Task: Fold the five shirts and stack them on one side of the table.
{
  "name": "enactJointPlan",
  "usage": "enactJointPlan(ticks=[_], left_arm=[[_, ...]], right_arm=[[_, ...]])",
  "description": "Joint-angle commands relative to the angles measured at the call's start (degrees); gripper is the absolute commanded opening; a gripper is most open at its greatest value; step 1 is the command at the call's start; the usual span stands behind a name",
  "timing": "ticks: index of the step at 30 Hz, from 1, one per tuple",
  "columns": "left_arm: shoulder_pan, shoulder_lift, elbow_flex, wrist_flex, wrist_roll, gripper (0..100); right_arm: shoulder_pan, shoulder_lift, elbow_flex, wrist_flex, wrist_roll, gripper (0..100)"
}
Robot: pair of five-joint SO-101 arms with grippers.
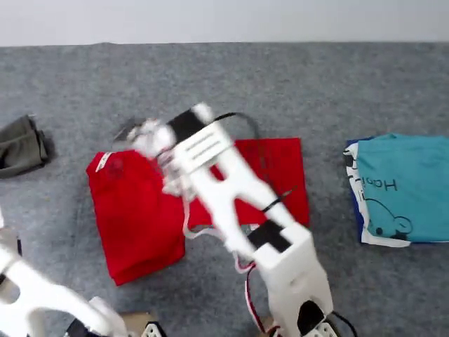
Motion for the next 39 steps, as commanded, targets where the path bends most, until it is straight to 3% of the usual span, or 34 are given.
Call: enactJointPlan(ticks=[1,13,25,32,39], left_arm=[[-3.4,-1.0,1.7,-2.4,-1.3,1],[-7.1,-1.0,4.3,-2.4,-3.6,1],[-7.2,-1.1,4.5,-1.8,-3.4,1],[-7.2,-1.1,4.5,-0.4,-3.4,1],[-7.2,-1.1,4.5,-0.4,-3.4,1]], right_arm=[[-7.8,-1.7,0.0,2.6,-1.3,18.7],[-23.3,4.5,0.2,2.3,-3.1,22.2],[-22.6,17.9,-0.2,-4.6,-3.0,21.8],[-21.2,19.8,-0.2,-4.7,-3.3,1.7],[-17.1,19.7,-2.5,-5.7,-3.3,1.0]])
